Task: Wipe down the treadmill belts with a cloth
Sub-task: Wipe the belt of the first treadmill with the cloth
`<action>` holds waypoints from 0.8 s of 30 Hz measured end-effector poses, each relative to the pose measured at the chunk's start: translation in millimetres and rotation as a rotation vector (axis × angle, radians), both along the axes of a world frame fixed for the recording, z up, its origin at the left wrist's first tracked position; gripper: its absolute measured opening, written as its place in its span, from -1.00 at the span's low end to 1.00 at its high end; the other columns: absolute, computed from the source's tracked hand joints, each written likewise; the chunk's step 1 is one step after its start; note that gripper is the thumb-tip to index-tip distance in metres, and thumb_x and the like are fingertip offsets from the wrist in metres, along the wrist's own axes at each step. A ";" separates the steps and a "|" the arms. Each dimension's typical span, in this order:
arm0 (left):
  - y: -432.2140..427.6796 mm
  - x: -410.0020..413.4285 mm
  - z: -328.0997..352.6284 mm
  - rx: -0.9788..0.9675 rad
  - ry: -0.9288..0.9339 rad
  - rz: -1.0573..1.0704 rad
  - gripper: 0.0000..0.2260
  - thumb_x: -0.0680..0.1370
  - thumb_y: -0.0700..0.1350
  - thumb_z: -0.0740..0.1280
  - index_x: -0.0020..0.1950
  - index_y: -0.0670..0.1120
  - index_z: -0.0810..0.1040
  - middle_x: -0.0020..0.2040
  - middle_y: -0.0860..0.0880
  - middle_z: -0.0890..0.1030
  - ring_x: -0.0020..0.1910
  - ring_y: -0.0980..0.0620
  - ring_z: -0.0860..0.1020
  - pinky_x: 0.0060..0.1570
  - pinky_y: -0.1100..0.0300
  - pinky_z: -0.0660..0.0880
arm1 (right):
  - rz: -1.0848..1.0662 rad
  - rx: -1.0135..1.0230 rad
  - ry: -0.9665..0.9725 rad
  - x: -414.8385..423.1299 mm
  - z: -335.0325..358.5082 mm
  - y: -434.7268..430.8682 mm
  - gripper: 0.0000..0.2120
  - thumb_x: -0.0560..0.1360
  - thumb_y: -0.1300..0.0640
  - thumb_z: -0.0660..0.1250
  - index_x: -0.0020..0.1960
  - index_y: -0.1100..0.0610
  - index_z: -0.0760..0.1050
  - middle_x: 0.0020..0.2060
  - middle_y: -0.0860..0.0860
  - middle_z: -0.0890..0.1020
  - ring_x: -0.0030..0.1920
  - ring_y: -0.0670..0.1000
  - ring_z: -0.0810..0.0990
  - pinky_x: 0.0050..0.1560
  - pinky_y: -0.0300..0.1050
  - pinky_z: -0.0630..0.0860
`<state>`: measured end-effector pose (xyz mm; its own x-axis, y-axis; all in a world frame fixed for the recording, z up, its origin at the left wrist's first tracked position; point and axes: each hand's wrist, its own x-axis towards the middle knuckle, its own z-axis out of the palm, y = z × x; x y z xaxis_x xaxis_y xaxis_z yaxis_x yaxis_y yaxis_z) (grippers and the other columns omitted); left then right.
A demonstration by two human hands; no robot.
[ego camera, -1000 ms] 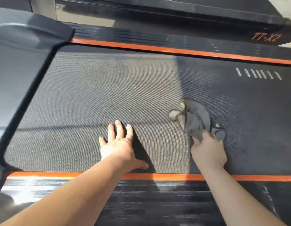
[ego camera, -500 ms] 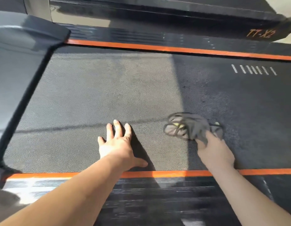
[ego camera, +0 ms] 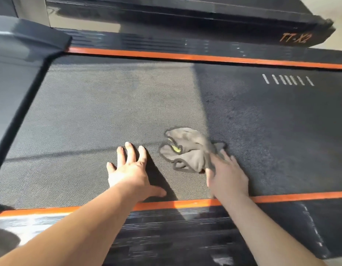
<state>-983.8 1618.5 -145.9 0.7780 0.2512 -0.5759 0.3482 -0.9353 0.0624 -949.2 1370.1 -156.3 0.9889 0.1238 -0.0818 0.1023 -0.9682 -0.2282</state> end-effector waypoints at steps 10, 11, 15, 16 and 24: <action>0.1 0.3 -1.0 -0.032 -0.009 0.012 0.42 0.12 0.56 0.48 0.65 0.05 -0.34 0.63 -0.09 -0.41 0.62 -0.20 -0.37 0.56 -0.37 -0.06 | 0.286 0.182 0.027 -31.6 0.5 60.9 -0.55 0.22 0.11 0.60 0.11 0.00 0.70 0.00 0.01 0.74 0.07 0.09 0.72 -0.03 -0.10 0.65; 0.8 -0.4 -1.1 -0.031 -0.011 0.012 0.43 0.11 0.56 0.47 0.65 0.05 -0.34 0.63 -0.09 -0.41 0.62 -0.20 -0.37 0.56 -0.36 -0.06 | 0.375 0.141 0.064 -24.6 -0.5 49.1 -0.58 0.27 0.09 0.55 0.14 0.00 0.69 0.03 0.01 0.74 0.04 0.07 0.72 -0.07 -0.14 0.65; 1.1 -0.9 0.0 -0.017 -0.004 -0.002 0.41 0.13 0.57 0.46 0.65 0.05 -0.34 0.63 -0.10 -0.40 0.62 -0.21 -0.36 0.56 -0.36 -0.05 | 0.418 -0.064 0.065 24.9 -2.6 -11.9 -0.49 0.34 0.23 0.51 0.27 -0.04 0.65 0.30 0.08 0.63 0.23 0.12 0.65 0.06 -0.06 0.63; 0.8 -1.2 0.4 -0.016 -0.004 -0.005 0.40 0.14 0.57 0.46 0.65 0.05 -0.34 0.63 -0.10 -0.40 0.62 -0.21 -0.35 0.56 -0.36 -0.05 | 0.301 -0.061 0.055 32.3 -1.8 -24.6 -0.51 0.38 0.26 0.46 0.27 -0.04 0.63 0.34 0.08 0.59 0.29 0.16 0.60 0.13 -0.01 0.60; -0.9 0.9 -1.2 -0.015 -0.006 0.000 0.40 0.14 0.55 0.47 0.66 0.05 -0.31 0.63 -0.11 -0.40 0.62 -0.21 -0.35 0.55 -0.37 -0.05 | -0.187 -0.036 0.111 -6.1 0.6 41.8 -0.76 0.53 0.02 0.37 0.18 -0.01 0.56 0.11 0.08 0.63 0.11 0.19 0.65 -0.04 -0.05 0.55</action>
<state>-982.8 1617.6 -147.1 0.7812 0.2422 -0.5753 0.3475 -0.9344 0.0785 -955.3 1411.9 -155.7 0.9791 -0.0661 -0.1925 -0.1038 -0.9757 -0.1928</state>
